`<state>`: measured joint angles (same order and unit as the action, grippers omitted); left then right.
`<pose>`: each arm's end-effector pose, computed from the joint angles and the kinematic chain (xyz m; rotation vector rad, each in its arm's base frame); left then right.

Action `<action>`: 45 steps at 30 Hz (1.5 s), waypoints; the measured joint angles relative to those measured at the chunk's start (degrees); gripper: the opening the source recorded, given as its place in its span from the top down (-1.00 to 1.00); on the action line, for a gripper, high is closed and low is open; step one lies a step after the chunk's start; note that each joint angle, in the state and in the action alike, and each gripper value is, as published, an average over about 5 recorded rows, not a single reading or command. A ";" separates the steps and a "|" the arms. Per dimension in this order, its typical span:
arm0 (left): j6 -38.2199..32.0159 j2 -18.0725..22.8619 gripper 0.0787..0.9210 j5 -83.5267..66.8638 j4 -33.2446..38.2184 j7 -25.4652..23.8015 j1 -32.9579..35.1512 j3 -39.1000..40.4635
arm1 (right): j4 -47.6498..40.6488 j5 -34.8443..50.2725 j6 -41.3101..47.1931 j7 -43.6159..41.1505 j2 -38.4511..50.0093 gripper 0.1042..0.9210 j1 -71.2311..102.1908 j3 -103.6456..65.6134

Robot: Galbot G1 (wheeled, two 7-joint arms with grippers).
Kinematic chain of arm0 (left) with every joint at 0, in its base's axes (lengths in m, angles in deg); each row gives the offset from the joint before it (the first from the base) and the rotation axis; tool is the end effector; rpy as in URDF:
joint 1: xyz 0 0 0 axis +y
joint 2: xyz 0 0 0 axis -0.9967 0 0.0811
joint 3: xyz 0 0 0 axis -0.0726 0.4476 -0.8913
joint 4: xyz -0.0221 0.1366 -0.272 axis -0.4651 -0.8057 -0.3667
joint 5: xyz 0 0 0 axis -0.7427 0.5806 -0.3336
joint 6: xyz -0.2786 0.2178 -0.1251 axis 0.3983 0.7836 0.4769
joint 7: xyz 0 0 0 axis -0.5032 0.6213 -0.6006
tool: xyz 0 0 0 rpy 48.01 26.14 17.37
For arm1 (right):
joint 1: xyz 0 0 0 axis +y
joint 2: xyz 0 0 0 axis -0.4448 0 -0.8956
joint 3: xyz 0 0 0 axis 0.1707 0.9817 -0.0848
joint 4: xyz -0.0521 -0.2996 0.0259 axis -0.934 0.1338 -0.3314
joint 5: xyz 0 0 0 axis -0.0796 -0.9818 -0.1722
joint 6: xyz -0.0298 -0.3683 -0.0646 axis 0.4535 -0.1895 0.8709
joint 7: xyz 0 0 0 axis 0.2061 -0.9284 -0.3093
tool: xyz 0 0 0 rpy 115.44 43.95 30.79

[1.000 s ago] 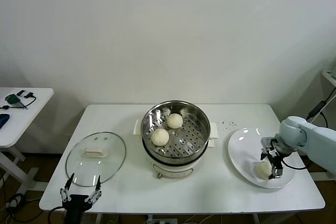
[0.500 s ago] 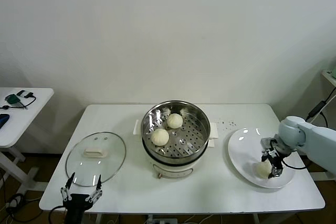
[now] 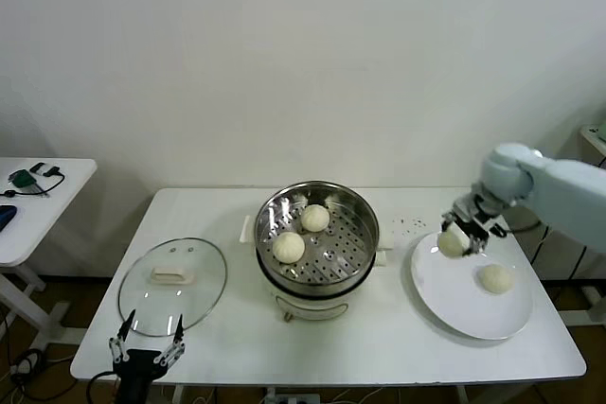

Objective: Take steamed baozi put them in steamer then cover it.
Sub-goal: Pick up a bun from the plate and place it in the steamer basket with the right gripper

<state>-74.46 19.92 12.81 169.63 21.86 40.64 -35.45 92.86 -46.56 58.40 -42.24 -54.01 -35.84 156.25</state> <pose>0.1418 0.0715 -0.3219 0.1086 -2.8984 -0.4279 0.5293 -0.0507 -0.0440 1.5525 -0.8192 1.9934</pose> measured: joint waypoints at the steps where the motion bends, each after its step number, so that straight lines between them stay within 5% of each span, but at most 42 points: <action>1: 0.01 0.01 -0.77 -0.02 0.05 0.00 0.04 0.07 | 0.47 -0.30 -1.38 -0.08 -1.09 -0.43 -1.31 0.39; 17: 0.75 -0.36 -0.77 -1.42 1.04 -0.01 0.84 -0.05 | 7.99 -5.13 -13.42 -1.78 -17.82 -0.43 -5.06 -0.04; 35: 0.63 -1.54 -0.77 -2.67 0.20 -0.05 0.70 -0.30 | 12.07 -9.42 -15.86 -2.44 -24.66 -0.44 3.17 0.31; 45: 0.44 -1.58 -0.77 -2.74 -0.68 -0.03 0.33 -0.10 | 11.97 -10.39 -15.97 -1.97 -25.25 -0.75 5.46 0.04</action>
<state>-74.01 18.34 10.08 168.95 21.82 40.96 -35.55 104.84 -56.96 42.42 -44.21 -79.26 -30.38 156.29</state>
